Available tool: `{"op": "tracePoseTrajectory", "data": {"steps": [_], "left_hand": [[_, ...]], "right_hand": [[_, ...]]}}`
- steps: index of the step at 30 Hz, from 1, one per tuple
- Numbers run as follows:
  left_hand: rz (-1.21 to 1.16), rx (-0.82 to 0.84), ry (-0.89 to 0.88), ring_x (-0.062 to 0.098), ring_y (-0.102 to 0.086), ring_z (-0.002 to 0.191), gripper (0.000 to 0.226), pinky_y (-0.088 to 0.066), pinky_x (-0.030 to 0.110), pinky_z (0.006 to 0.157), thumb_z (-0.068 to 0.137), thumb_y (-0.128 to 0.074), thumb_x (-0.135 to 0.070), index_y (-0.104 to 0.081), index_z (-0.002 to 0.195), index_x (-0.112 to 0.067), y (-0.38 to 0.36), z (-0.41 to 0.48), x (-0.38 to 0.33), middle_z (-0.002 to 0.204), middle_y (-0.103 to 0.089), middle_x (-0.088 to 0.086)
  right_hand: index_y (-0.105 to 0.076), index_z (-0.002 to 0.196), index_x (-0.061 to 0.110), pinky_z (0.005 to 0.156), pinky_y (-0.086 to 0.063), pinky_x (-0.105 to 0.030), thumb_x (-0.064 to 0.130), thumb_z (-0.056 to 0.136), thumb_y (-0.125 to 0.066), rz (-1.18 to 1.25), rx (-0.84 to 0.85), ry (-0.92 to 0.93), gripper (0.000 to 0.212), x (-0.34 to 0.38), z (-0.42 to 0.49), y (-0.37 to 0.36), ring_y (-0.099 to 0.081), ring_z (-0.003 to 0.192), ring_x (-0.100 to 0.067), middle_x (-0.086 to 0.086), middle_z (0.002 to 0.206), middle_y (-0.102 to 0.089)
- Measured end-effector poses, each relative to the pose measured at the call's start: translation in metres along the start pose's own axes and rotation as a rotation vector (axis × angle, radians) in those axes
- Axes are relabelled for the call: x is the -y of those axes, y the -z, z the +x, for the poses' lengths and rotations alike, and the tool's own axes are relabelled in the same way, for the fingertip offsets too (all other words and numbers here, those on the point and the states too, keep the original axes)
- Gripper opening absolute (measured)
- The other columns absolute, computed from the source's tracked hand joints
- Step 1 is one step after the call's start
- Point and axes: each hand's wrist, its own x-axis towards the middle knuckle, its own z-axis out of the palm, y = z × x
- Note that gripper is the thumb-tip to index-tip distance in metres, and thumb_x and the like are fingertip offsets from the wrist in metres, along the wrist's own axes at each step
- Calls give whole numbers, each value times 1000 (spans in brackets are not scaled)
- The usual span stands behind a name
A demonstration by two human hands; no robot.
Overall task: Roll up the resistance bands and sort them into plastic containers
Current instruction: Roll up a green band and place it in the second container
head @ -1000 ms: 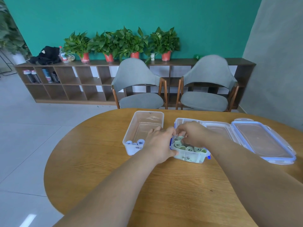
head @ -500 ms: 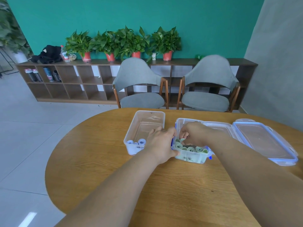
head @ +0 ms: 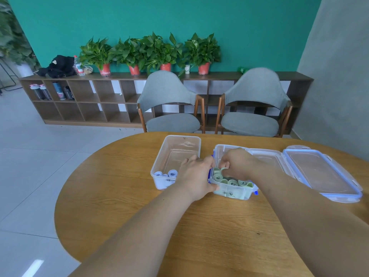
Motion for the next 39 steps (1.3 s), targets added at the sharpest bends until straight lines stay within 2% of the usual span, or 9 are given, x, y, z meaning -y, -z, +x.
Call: {"op": "tracePoseTrajectory", "data": {"steps": [4,6,9,14,18,25,29,34,39], "left_hand": [[-4,4,1,18,-46,118,57,-39,39,103,80,-84,-51,-50,123,-35,1,0,-1,120,-65,-12],[-1,9,5,18,-45,117,57,-39,38,102,80,-84,-52,-50,123,-35,1,-1,-1,120,-65,-12],[-2,6,7,18,-45,116,58,-39,38,100,80,-84,-52,-50,123,-35,2,-1,-2,120,-66,-11],[-9,8,21,19,-45,118,57,-40,39,102,81,-84,-51,-51,123,-34,3,-2,-3,120,-65,-9],[-13,9,28,19,-44,118,57,-41,38,102,82,-85,-49,-52,126,-33,4,-3,-4,121,-63,-8],[-7,8,6,18,-46,117,57,-39,38,99,81,-84,-50,-52,123,-32,2,-2,-3,119,-66,-12],[-8,4,12,19,-45,117,57,-38,37,98,81,-84,-50,-51,124,-33,1,-1,-2,119,-66,-11],[-6,6,19,19,-45,119,56,-38,38,99,81,-84,-50,-51,124,-34,1,-1,-2,120,-66,-10],[10,-6,-3,19,-44,119,56,-38,38,99,81,-83,-52,-53,125,-33,1,-2,-2,122,-66,-13]], "right_hand": [[-74,88,16,69,-60,-32,34,85,-69,37,-108,-192,20,5,2,1,-68,80,-21,-3,85,-72],[-69,77,12,55,-52,-28,34,84,-70,98,-141,-296,23,6,3,0,-66,68,-21,-5,75,-70],[-63,73,13,48,-42,-23,35,83,-70,163,-171,-400,26,11,5,-4,-63,62,-19,-4,73,-70],[-71,87,12,68,-61,-30,39,88,-68,117,-79,-385,27,24,2,-3,-72,76,-20,-4,83,-75],[-76,92,12,81,-64,-37,30,84,-74,200,-9,-278,20,18,-4,1,-76,81,-21,-5,84,-79],[-71,75,10,52,-54,-26,40,76,-73,272,-208,-496,30,10,-5,13,-70,63,-20,-5,70,-73],[-69,78,9,48,-48,-24,37,80,-74,279,-222,-523,28,15,-5,8,-66,56,-19,-6,70,-72],[-77,96,15,75,-62,-30,31,91,-73,172,-30,-293,17,23,-1,-1,-73,85,-21,-5,95,-76],[-79,99,21,79,-59,-31,24,90,-79,292,4,-134,10,10,0,-1,-70,91,-18,0,104,-74]]}}
